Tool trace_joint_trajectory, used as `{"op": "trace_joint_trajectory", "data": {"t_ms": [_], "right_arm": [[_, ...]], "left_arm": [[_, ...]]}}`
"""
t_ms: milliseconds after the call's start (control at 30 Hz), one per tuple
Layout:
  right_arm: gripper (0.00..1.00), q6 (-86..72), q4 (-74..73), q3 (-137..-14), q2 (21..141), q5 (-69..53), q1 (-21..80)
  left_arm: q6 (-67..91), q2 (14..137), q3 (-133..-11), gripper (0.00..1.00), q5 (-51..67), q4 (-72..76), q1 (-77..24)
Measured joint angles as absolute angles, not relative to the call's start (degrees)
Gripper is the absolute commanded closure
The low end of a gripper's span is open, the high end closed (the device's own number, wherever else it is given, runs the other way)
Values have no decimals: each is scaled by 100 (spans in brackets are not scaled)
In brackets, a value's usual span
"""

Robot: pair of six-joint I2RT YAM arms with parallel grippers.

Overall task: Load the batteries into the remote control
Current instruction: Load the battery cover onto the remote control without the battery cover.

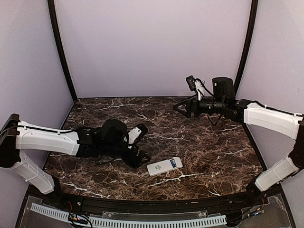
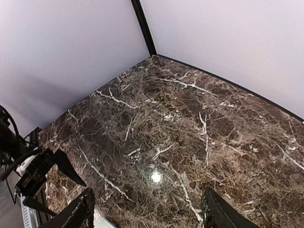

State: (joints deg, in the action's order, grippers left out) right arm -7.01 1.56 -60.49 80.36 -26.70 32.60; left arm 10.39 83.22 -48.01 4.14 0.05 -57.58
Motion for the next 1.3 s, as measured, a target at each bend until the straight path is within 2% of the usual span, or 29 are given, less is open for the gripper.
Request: {"op": "trace_joint_trajectory", "data": {"t_ms": [100, 267, 433, 700, 867, 1300], "right_arm": [[38, -1232, -191, -5972, 8103, -2668, 3262], [52, -1966, -1033, -5629, 8099, -1984, 3304], [62, -2445, -1712, -5201, 8239, -1612, 3387], [75, -2589, -1909, -5063, 9070, -1765, 3627], [76, -2543, -1811, -5063, 9395, -2014, 3739], [68, -2545, -1625, -4709, 9456, -2292, 3833]], "left_arm": [[1938, 8224, -4565, 23, 268, 5, -5758], [3030, 8108, -4160, 32, 121, -80, -5758], [3448, 8158, -4108, 41, 36, -386, -5758], [3607, 8720, -4110, 50, 49, -482, -5760], [3557, 9133, -4289, 55, 207, -425, -5843], [3382, 9524, -4650, 61, 423, -318, -5920]]}}
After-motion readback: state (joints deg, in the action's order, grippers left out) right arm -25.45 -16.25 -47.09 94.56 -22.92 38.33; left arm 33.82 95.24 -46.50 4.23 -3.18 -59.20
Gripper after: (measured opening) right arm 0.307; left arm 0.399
